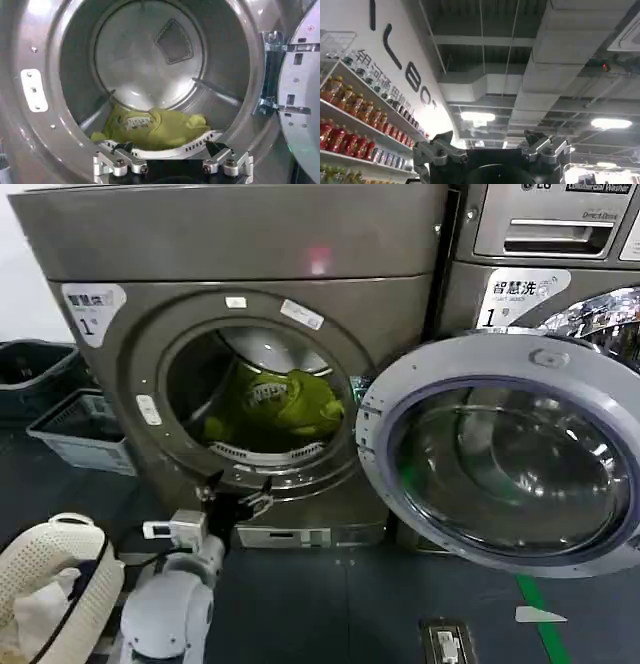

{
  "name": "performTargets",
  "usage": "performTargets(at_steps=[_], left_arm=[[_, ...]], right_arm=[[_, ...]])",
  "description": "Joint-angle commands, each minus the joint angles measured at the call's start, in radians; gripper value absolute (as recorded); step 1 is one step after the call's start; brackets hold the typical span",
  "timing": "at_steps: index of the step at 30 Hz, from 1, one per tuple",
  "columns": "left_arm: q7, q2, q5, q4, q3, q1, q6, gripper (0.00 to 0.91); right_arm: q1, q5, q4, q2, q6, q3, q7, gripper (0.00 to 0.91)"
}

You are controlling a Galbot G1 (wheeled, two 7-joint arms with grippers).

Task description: Grasp the clothes from the dryer.

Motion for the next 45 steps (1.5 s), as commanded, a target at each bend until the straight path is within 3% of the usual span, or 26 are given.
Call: performTargets(at_steps=[1, 34, 45], left_arm=[[-0.003, 0.000, 0.014, 0.007, 0.002, -0.001, 0.049, 0.907], [-0.002, -0.002, 0.014, 0.029, 0.000, -0.006, 0.049, 0.907], [0.011, -0.010, 0.112, 0.157, -0.003, -0.123, 0.049, 0.907]], right_arm=[[0.000, 0.000, 0.003, 0.003, 0.001, -0.001, 0.001, 0.907], [0.006, 0.002, 0.004, 0.031, 0.029, -0.014, 0.006, 0.907], [0.002, 0.003, 0.003, 0.030, 0.030, -0.015, 0.008, 0.907]])
